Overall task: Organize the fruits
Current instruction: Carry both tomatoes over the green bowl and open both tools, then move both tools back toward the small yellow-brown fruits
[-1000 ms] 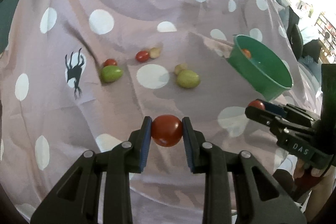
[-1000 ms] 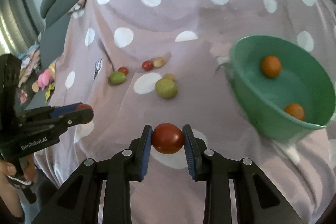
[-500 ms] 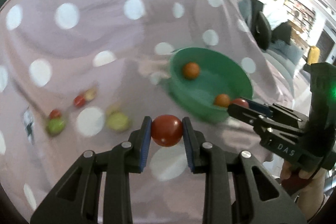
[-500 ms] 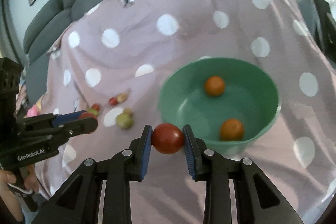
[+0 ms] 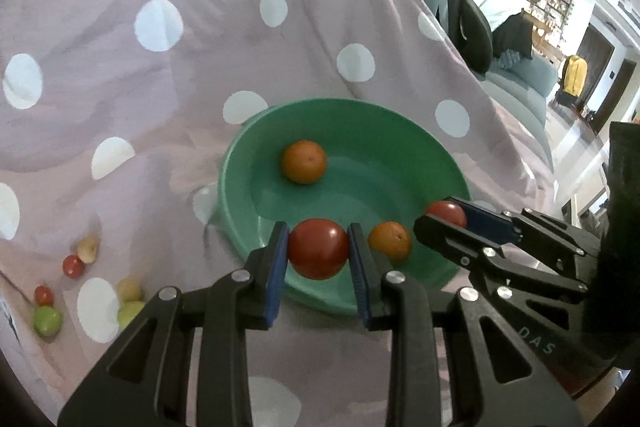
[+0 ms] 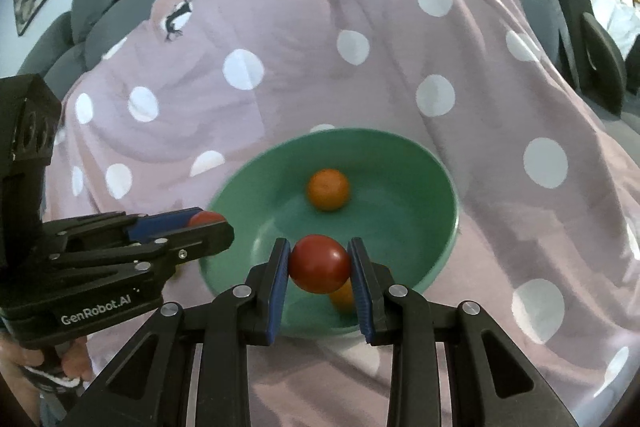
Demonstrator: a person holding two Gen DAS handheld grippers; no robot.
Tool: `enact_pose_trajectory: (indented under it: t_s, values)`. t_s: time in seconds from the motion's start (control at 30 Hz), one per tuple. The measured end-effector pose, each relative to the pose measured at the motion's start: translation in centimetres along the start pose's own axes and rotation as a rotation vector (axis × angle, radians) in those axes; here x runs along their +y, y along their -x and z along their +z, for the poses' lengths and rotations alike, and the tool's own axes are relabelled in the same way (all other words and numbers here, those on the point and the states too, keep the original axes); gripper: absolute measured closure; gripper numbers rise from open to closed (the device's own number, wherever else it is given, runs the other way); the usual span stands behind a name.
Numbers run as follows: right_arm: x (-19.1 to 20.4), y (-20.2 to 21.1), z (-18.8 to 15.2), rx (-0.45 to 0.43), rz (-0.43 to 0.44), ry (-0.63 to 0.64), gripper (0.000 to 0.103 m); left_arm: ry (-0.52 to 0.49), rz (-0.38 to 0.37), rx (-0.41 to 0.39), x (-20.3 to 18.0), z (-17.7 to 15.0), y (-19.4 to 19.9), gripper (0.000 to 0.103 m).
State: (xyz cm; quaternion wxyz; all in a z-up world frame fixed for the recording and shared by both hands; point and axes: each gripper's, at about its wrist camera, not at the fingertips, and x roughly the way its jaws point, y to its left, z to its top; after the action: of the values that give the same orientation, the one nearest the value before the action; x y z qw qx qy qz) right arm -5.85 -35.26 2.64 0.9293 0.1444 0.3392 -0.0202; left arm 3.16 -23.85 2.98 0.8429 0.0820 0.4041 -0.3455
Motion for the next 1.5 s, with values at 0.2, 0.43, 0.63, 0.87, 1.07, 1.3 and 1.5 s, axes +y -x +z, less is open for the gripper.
enact_pose_trajectory:
  t_s: [0.2, 0.43, 0.63, 0.87, 1.07, 1.3, 1.5]
  values:
    - [-0.2, -0.9, -0.1, 0.053, -0.005, 0.012, 0.071, -0.010, 0.035, 0.048, 0.0, -0.4, -1.3, 0.074]
    - [-0.1, -1.2, -0.4, 0.074, -0.012, 0.010, 0.071, 0.000, 0.046, 0.050, 0.1, -0.6, -1.2, 0.075]
    - [0.2, -0.7, -0.5, 0.074, -0.030, 0.019, 0.069, -0.007, 0.046, 0.028, -0.2, -0.7, -0.1, 0.051]
    - [0.7, 1.4, -1.4, 0.056, 0.016, -0.008, 0.056, 0.061, 0.054, 0.019, 2.1, -3.3, 3.3, 0.025]
    - [3.1, 2.3, -2.6, 0.071, 0.073, 0.051, 0.049, 0.188, 0.124, 0.022, 6.1, -8.4, 7.5, 0.016]
    - [7.5, 3.0, -4.0, 0.082, 0.144, 0.161, 0.049, 0.395, 0.240, 0.015, 11.5, -14.4, 12.3, 0.015]
    - [10.6, 2.5, -5.0, 0.113, 0.180, 0.230, 0.049, 0.484, 0.306, -0.010, 14.1, -17.9, 15.8, 0.015]
